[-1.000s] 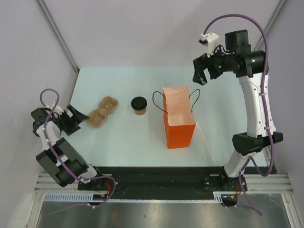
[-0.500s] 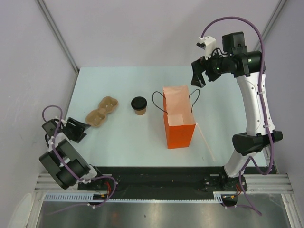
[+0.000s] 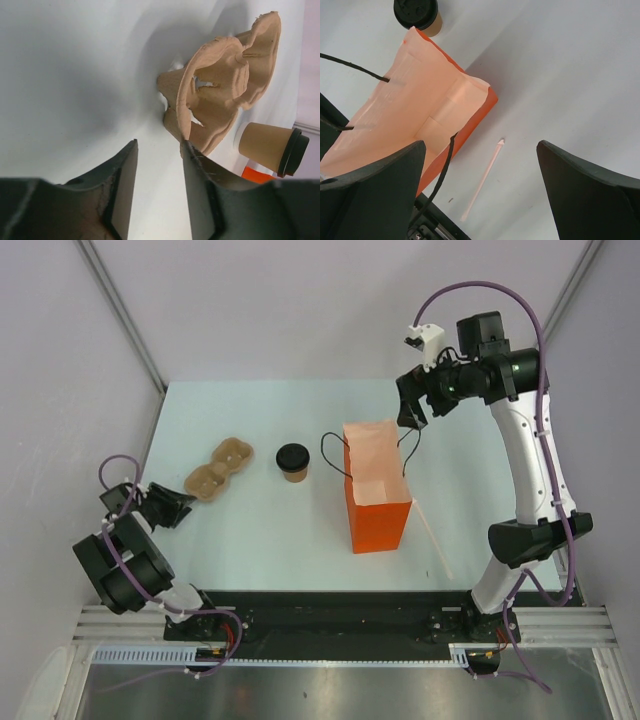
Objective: Pack the takeout coffee
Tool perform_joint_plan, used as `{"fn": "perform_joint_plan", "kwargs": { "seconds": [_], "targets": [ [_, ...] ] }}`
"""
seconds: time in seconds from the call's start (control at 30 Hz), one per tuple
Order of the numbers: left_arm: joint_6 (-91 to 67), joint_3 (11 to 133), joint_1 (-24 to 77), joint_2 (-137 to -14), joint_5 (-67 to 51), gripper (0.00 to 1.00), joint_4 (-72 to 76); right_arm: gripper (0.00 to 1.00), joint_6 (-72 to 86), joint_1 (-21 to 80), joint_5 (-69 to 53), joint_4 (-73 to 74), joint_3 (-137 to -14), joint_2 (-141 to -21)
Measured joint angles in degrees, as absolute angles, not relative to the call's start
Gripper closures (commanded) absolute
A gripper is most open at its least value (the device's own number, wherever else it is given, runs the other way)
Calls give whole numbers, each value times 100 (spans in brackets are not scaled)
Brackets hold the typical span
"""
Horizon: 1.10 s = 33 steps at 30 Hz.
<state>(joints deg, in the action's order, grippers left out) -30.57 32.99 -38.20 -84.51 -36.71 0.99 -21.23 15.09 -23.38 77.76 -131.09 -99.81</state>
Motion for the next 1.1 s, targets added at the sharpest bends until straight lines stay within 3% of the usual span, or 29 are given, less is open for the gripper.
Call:
{"fn": "perform_joint_plan", "kwargs": {
  "seconds": [0.23,0.4,0.5,0.57,0.8,1.1],
  "targets": [
    [-2534,3535,-3760,-8326,-3765,46,-462,0,-2154,1584,-2322,7773,-13080,-9979],
    [-1111,4619,-3662,-7940,-3763,19,-1712,0,-2178,1603,-2318,7776,-13008,-9963],
    [1,5706,-3391,-7931,-3730,14,-2296,0,-2209,1634,-2311,7776,-13008,-9961],
    [812,6497,-2991,-8079,-3612,14,-2692,0,-2217,1684,-2283,7776,-13008,-9961],
    [2891,9605,-1629,-10418,-3188,34,-4477,0,-2283,1949,-2182,7769,-12842,-9887],
    [3913,10619,-1457,-12130,-2445,42,-5865,0,-2318,1966,-2102,7776,-12643,-9780]
  ]
}}
